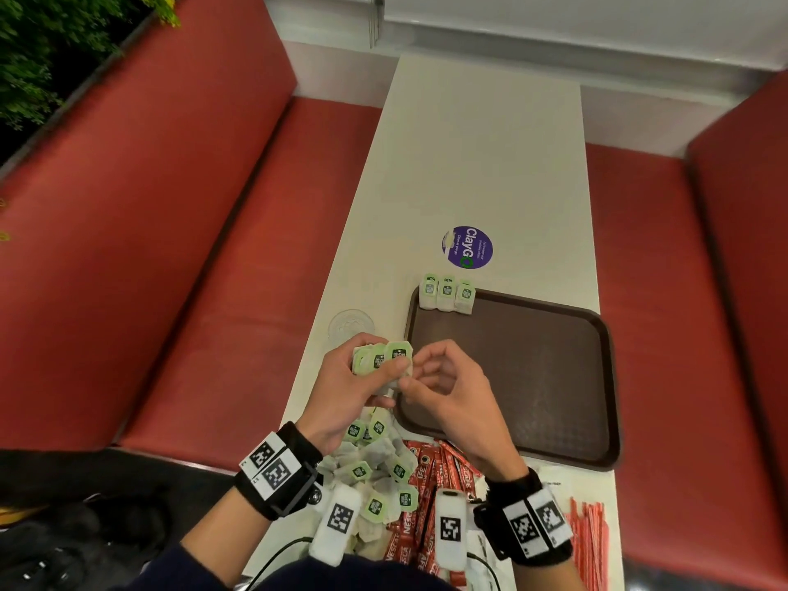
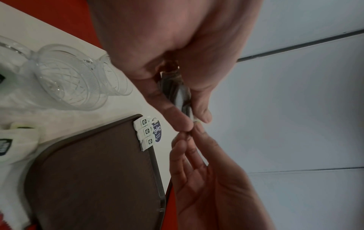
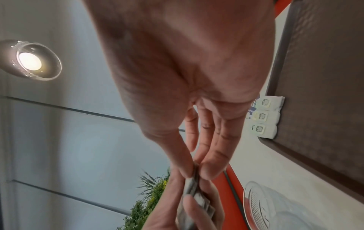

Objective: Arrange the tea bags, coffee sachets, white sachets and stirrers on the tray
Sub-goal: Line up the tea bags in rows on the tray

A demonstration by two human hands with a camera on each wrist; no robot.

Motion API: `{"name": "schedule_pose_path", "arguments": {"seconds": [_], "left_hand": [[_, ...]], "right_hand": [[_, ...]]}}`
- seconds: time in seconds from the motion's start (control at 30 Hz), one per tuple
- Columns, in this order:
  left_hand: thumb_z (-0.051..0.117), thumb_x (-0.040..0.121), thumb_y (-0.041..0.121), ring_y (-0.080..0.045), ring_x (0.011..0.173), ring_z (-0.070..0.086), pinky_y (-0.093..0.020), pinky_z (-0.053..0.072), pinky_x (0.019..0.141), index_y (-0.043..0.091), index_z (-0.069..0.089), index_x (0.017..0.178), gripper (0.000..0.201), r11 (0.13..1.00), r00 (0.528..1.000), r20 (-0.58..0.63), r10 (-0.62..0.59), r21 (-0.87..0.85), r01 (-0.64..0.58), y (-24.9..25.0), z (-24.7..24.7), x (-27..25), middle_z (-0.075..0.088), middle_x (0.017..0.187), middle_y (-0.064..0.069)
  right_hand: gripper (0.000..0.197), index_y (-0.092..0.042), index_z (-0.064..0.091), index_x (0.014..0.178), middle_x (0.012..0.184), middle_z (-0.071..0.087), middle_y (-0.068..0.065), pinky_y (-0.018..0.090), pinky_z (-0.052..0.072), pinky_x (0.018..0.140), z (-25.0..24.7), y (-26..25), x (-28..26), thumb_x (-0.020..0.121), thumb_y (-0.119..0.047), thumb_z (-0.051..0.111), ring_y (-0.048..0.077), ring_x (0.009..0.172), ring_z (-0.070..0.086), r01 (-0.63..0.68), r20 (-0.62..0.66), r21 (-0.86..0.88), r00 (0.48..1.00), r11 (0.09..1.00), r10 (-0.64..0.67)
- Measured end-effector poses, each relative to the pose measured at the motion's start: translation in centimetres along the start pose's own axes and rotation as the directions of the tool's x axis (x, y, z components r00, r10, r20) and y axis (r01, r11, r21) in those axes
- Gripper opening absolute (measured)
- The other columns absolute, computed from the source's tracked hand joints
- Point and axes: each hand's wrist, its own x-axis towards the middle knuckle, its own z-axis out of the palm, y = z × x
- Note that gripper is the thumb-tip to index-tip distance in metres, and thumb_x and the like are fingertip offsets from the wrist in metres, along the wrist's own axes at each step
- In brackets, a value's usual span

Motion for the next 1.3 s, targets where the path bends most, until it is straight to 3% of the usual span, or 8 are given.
{"name": "schedule_pose_path", "arguments": {"seconds": [0.2,0.33,0.43,0.67,0.83,1.07,1.13,1.3], "left_hand": [[0.081,0.096,0.024,-0.019,0.084,0.076,-0.036,0.065,0.068,0.011,0.076,0.111,0.021,1.0,1.0,-0.013,-0.013,-0.025,0.013,0.4,-0.2,0.1,0.079,0.101,-0.005],[0.084,0.094,0.023,-0.018,0.082,0.075,-0.036,0.066,0.069,0.01,0.075,0.108,0.021,0.999,0.999,-0.04,-0.004,-0.041,0.002,0.2,0.0,0.3,0.077,0.096,-0.004],[0.085,0.092,0.023,-0.019,0.084,0.073,-0.036,0.066,0.07,0.011,0.075,0.109,0.023,0.998,0.998,-0.058,-0.005,-0.062,0.001,0.1,0.1,0.6,0.077,0.098,-0.007],[0.085,0.092,0.019,-0.027,0.089,0.073,-0.035,0.065,0.075,0.004,0.071,0.118,0.033,0.993,0.999,-0.042,-0.035,-0.115,0.03,-0.2,-1.0,0.8,0.073,0.097,-0.012],[0.084,0.093,0.017,-0.026,0.09,0.073,-0.034,0.064,0.075,0.004,0.07,0.123,0.035,0.989,0.998,-0.026,-0.063,-0.136,0.059,-0.5,-1.8,0.5,0.073,0.097,-0.012],[0.083,0.093,0.016,-0.028,0.091,0.073,-0.033,0.064,0.074,0.002,0.069,0.123,0.036,0.986,0.995,-0.055,-0.079,-0.151,0.07,-0.4,-3.1,0.4,0.073,0.099,-0.015],[0.083,0.093,0.016,-0.028,0.091,0.073,-0.033,0.064,0.075,0.002,0.069,0.121,0.034,0.987,0.995,-0.057,-0.078,-0.146,0.069,-0.4,-3.4,0.3,0.074,0.098,-0.015],[0.082,0.094,0.017,-0.027,0.092,0.073,-0.033,0.064,0.075,0.001,0.069,0.122,0.035,0.984,0.995,-0.048,-0.092,-0.156,0.084,-0.3,-3.4,0.1,0.073,0.098,-0.017]], "right_hand": [[0.024,-0.024,0.069,0.108,0.103,0.079,-0.001,0.043,0.063,0.095,-0.3,0.3,0.2,0.093,-0.02,0.088,0.016,0.097,0.077,0.012,-0.022,-0.018,1.0,1.0,-0.012],[0.02,-0.022,0.068,0.106,0.101,0.078,-0.002,0.031,0.062,0.091,-0.2,-0.1,0.6,0.095,-0.015,0.084,0.015,0.097,0.077,0.085,-0.051,-0.049,0.995,0.995,-0.088],[0.016,-0.02,0.072,0.102,0.098,0.078,0.0,0.03,0.062,0.09,-0.7,0.5,1.6,0.095,-0.01,0.083,0.017,0.095,0.077,0.119,-0.065,-0.055,0.99,0.991,-0.123],[0.019,-0.028,0.075,0.1,0.098,0.08,-0.013,0.023,0.058,0.092,-3.8,5.1,8.2,0.094,-0.012,0.083,0.005,0.094,0.075,0.055,-0.382,-0.123,0.919,0.991,-0.098],[0.014,-0.022,0.073,0.098,0.094,0.078,-0.012,0.018,0.057,0.09,-3.4,9.4,15.0,0.095,-0.011,0.081,-0.005,0.087,0.071,-0.056,-0.42,-0.219,0.907,0.974,-0.042],[0.018,-0.02,0.069,0.097,0.092,0.075,-0.003,0.002,0.042,0.072,-1.2,12.2,19.5,0.095,-0.004,0.077,0.009,0.083,0.071,-0.063,-0.406,-0.289,0.911,0.955,-0.063],[0.018,-0.019,0.067,0.096,0.092,0.074,-0.002,0.005,0.043,0.073,-1.1,12.5,19.7,0.096,-0.003,0.076,0.009,0.081,0.068,-0.063,-0.428,-0.302,0.9,0.951,-0.076],[0.018,-0.021,0.065,0.096,0.089,0.069,-0.005,0.029,0.055,0.078,-0.7,13.7,19.9,0.097,-0.006,0.075,0.011,0.079,0.065,-0.061,-0.477,-0.339,0.871,0.939,-0.116]]}}
